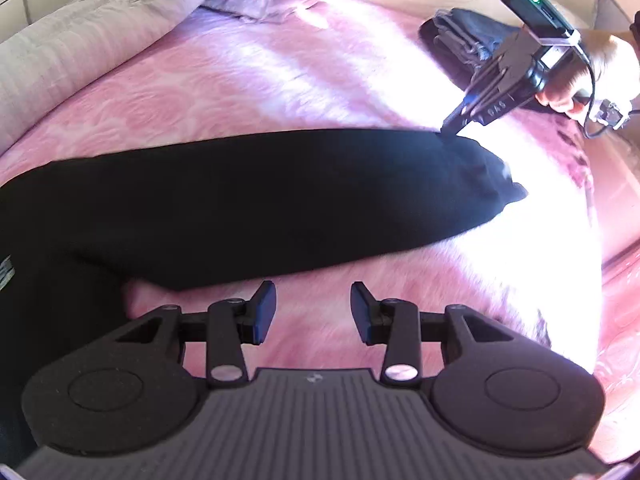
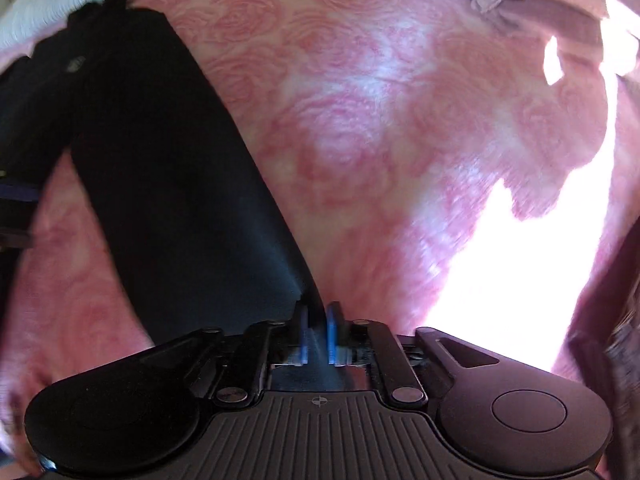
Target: Fold clothes
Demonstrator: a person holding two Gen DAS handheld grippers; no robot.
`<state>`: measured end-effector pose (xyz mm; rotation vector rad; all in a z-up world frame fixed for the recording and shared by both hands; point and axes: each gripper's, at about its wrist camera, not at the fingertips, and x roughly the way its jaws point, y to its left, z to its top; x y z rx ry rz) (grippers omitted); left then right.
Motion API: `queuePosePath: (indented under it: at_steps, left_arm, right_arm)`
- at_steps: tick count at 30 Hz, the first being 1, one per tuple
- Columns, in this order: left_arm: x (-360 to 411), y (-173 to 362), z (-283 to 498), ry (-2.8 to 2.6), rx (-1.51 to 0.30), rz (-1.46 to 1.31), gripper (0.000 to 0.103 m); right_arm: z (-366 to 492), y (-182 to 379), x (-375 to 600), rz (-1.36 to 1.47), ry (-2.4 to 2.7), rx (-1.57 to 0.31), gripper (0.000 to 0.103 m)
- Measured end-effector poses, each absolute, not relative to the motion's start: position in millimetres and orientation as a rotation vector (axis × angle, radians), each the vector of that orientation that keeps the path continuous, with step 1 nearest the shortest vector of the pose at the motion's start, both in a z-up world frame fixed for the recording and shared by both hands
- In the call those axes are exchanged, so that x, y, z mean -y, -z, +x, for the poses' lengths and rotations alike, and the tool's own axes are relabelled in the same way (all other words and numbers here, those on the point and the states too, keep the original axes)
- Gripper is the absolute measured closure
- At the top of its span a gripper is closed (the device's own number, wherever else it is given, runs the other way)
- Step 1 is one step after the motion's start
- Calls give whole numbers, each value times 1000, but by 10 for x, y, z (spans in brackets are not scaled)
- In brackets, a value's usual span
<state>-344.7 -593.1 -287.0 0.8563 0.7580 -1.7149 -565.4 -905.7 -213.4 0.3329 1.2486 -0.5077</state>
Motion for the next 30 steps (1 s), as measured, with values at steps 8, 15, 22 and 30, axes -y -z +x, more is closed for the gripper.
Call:
queuePosePath:
  at_steps: [8,15,22,30]
  left_arm:
    - [5144,2729,-2621,1373,-837,852,65]
    - [4466,2701,-2442,1285,-830,914,63]
    - [3958,2709,-2766,1368,-803,1008,60]
    - [3968,2804,-3586,1596,-819,986,56]
  right_arm:
    - [-5649,2035,8618,308,649,-1186,60]
    - [-5467,2077,8056,345,539,-1169,60]
    - [-5541,2155,7422,67,463,-1261,60]
    - [-5639,2575,7596,-246,422,-1371,100]
